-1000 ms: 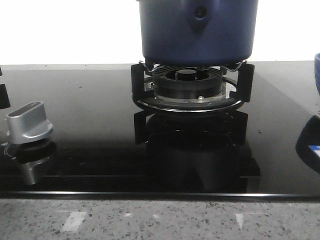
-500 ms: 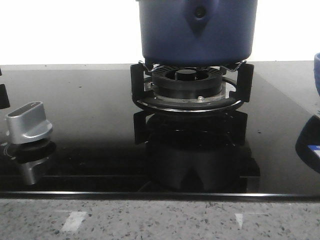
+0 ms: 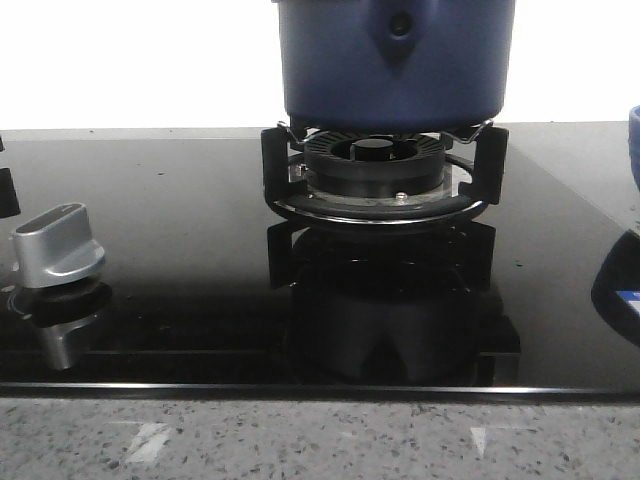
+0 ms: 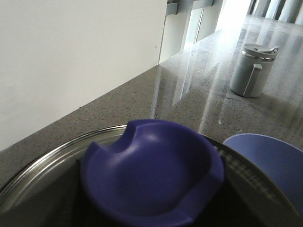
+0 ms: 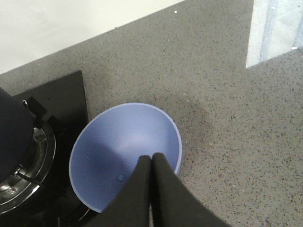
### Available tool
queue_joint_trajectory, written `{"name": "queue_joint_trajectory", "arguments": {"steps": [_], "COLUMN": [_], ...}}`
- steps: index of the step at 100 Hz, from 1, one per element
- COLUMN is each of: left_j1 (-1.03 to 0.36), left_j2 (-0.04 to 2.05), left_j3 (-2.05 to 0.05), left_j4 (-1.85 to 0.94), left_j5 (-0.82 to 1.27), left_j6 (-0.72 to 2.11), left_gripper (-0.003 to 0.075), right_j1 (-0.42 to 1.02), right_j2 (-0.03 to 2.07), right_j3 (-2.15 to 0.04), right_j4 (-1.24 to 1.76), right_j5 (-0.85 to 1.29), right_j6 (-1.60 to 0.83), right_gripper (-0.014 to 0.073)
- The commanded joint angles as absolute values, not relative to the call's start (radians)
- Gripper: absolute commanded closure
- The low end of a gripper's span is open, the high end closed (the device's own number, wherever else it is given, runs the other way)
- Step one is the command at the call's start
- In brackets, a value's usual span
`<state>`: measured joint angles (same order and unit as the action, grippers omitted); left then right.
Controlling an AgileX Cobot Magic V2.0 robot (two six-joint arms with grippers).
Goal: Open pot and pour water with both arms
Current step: 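Carry the bowl back beside the stove, set it down, open right gripper, then lower the lid onto the saucepan with the left gripper and release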
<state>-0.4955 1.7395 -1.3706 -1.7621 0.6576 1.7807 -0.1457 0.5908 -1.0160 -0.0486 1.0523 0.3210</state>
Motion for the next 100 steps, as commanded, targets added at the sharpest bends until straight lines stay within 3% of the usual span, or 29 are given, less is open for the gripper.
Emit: {"name": "queue_joint_trajectory", "arguments": {"steps": [1,43,50,69,100], "left_j1": [-0.502,-0.502,-0.502,-0.502,-0.500], "left_j2": [1.702,1.702,1.702,1.702,1.656], "left_j3": [-1.409,-1.411,-1.411,-1.411,-1.454], "left_j4": [-1.830,-1.854,-1.852,-1.859,-1.872], "left_j5": [0.690,0.683,0.683,0.683,0.688], "left_j6": [1.779,1.858,1.858,1.886,1.884], "left_gripper": [0.0405,0.0400,0.0366,0.0170,0.0164], "right_j1": [-0.144,-0.144,-0.144,-0.144,-0.144], "right_j2": [0.595,0.595,0.595,0.595,0.595], "right_j3": [-1.027,-1.018,-1.018,-1.018,-1.018], "right_j4": [-0.055,-0.055,-0.055,-0.055,-0.061], "right_j5": [0.974,0.951,0.951,0.951,0.926], "right_j6": [0.307,0.307,0.307,0.307,0.307], "right_gripper": [0.0668,0.0668,0.0668,0.0668,0.0668]}}
